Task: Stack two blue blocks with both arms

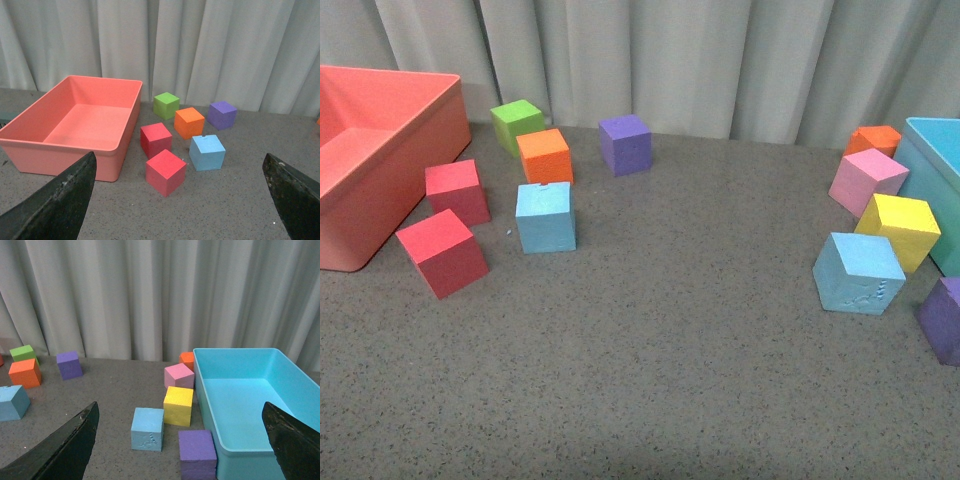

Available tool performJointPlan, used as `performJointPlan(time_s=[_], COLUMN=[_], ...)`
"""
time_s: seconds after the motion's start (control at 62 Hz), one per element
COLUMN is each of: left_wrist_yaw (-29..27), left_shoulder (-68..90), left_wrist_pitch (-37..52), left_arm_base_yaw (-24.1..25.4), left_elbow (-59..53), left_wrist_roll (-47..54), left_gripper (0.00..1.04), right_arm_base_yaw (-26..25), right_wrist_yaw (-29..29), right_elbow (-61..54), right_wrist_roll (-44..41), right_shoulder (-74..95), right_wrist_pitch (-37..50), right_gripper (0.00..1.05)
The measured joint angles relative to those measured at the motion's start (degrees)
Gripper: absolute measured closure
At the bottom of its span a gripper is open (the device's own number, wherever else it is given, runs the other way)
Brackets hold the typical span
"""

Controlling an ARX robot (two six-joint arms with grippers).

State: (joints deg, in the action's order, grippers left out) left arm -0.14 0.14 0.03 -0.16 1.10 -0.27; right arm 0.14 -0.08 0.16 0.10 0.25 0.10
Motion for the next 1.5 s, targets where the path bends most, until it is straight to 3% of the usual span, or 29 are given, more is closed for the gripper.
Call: performJointPlan(time_s=[1.0,1.032,1.048,1.113,1.161,1.339,1.5], left_wrist_yaw=[0.00,0.00,0.00,-0.07,-0.02,0.00,-0.02], left_shoulder=[0.00,0.00,0.00,0.00,-0.02,-0.02,0.00], left_wrist_pitch=[0.00,0.00,0.00,0.00,0.00,0.00,0.00], left_arm_base_yaw=[0.00,0.02,0.00,0.00,0.00,0.00,0.00], left_elbow=[0.00,0.00,0.00,0.00,0.00,0.00,0.00], left_wrist_roll=[0.00,0.00,0.00,0.00,0.00,0.00,0.00], left_gripper=[0.07,0.07,0.07,0.07,0.07,0.07,0.07], right_arm_base_yaw=[0.00,0.20,1.18,6.01,7.17,7.30,8.22], right_wrist_yaw=[0.00,0.94,4.17,18.75,22.67,18.97,15.21], right_elbow=[0.00,0.00,0.00,0.79,1.62,9.68,21.73], right_wrist_roll=[0.00,-0.55,-1.75,-7.28,-8.50,-5.31,-1.07], right_shoulder=[0.00,0.09,0.61,5.40,10.80,39.01,64.59], right_wrist_pitch=[0.00,0.02,0.15,2.01,4.70,20.22,23.56], right_gripper=[0.10,0.10,0.10,0.10,0.10,0.10,0.10])
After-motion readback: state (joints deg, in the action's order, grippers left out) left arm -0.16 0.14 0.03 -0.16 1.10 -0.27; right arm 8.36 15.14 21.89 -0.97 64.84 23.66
